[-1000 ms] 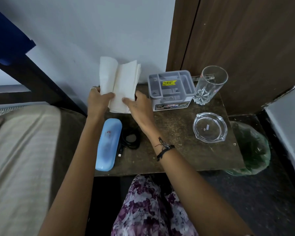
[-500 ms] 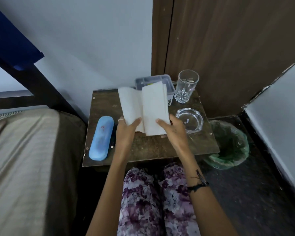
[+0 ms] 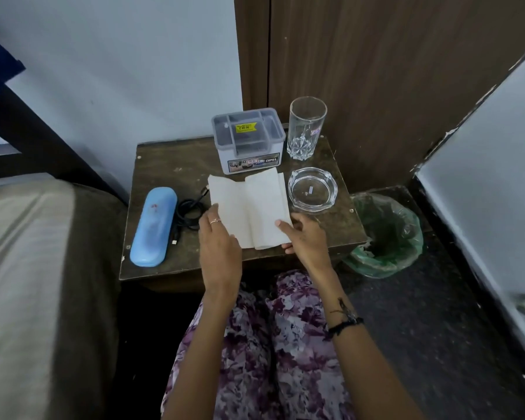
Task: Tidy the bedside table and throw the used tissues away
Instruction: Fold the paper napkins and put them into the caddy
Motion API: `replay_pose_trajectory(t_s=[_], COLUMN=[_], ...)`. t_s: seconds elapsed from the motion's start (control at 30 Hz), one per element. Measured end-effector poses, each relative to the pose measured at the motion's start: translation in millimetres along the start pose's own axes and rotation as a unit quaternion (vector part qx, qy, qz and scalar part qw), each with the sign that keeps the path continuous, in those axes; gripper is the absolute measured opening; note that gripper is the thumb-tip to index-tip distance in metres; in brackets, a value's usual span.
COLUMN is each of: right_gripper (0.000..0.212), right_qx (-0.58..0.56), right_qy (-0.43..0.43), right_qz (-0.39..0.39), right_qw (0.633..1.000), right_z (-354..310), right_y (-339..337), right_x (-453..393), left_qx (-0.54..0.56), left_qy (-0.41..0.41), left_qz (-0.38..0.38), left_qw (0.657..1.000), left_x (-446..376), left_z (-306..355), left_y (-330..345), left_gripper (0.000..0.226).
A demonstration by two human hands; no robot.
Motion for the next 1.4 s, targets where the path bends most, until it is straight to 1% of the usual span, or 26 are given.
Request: replay_pose_trajectory(t_s=[0.07,0.1,0.13,0.17,0.23,0.3,0.33,0.4,0.5,0.57,0.63,0.8,0.87,0.97,1.07,1.13,1.2,1.23,1.33,1.4], right_gripper=[0.041,0.04,0.038,0.035,0.034,0.035,0.034,0.031,0.042,0.041,0.04,0.04,0.033,0.026,0.028,0.031,0.031,0.031,0.039,0.044], right_qx=[0.021,0.033,0.047,0.058,0.076,0.101,0.109,0.101,0.082,0.071,0.058,0.032,0.032,0.042,0.047,0.052,0.061,0.067,0.093,0.13], right_qy=[-0.026,-0.039,-0.051,-0.062,-0.077,-0.08,-0.078,-0.073,-0.07,-0.065,-0.069,-0.055,-0.052,-0.049,-0.053,-0.048,-0.046,-0.045,-0.043,-0.051], right_qz=[0.047,0.059,0.065,0.069,0.086,0.1,0.103,0.104,0.108,0.102,0.099,0.098,0.089,0.07,0.057,0.057,0.059,0.059,0.057,0.068], right_qw=[0.998,0.997,0.996,0.994,0.99,0.987,0.986,0.987,0.988,0.99,0.991,0.993,0.994,0.995,0.996,0.996,0.995,0.995,0.993,0.988], right_z=[2.2,2.7,3.1,2.9,1.5,1.9,3.5,5.3,5.9,7.4,10.1,14.1,11.7,10.4,9.0,8.3,7.6,6.9,4.0,0.9], right_y=[-2.6,-3.0,-3.0,-2.7,-2.0,-1.3,-0.6,0.4,0.0,-0.1,-0.3,1.8,0.6,-0.8,0.0,0.5,0.9,1.3,3.6,6.5], right_x=[1.9,3.0,3.4,3.6,2.2,0.6,-0.3,-0.6,-0.6,-0.6,-1.1,-3.2,-3.1,-2.6,-0.8,0.1,0.1,0.3,0.0,0.7], left_qx=[-0.057,-0.076,-0.072,-0.049,-0.011,-0.043,-0.058,-0.063,-0.034,-0.008,0.006,0.025,0.056,0.098,0.149,0.185,0.25,0.292,0.378,0.413], left_qy=[0.091,0.142,0.176,0.182,0.157,0.142,0.135,0.13,0.131,0.125,0.126,0.175,0.148,0.086,0.029,-0.017,-0.08,-0.122,-0.232,-0.266], left_qz=[0.028,0.02,-0.015,-0.072,-0.194,-0.252,-0.268,-0.275,-0.261,-0.247,-0.224,-0.193,-0.165,-0.096,-0.035,0.003,0.035,0.044,0.036,0.02], left_qw=[0.994,0.987,0.982,0.979,0.968,0.956,0.952,0.95,0.956,0.961,0.966,0.965,0.973,0.987,0.988,0.983,0.964,0.948,0.896,0.871], left_x=[3.9,5.6,5.6,5.0,1.4,-3.5,-5.2,-6.7,-8.1,-8.0,-9.4,-6.9,-2.4,7.1,11.0,10.6,10.1,9.3,3.1,-0.1], left_z=[0.2,0.9,1.2,1.3,-3.0,-11.6,-15.5,-20.9,-25.0,-25.3,-26.1,-27.5,-24.2,-14.6,-8.0,-3.3,3.1,5.8,2.5,-3.8], left_y=[2.6,4.8,7.8,10.9,17.2,22.8,24.4,25.1,25.4,25.6,25.8,23.3,22.7,26.8,33.8,34.7,31.3,28.8,23.7,23.5], left_gripper=[0.06,0.059,0.06,0.063,0.078,0.092,0.095,0.094,0.09,0.086,0.08,0.054,0.048,0.047,0.047,0.038,0.025,0.022,0.013,0.01])
Point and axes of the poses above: each hand's wrist, its own x-axis away from the middle knuckle, its own y-axis out of the palm, z = x × y, the point moved 2 cm from there along -x, towards the middle knuckle, and after that the axes turned 7 degrees about x, right-handed, at the moved point
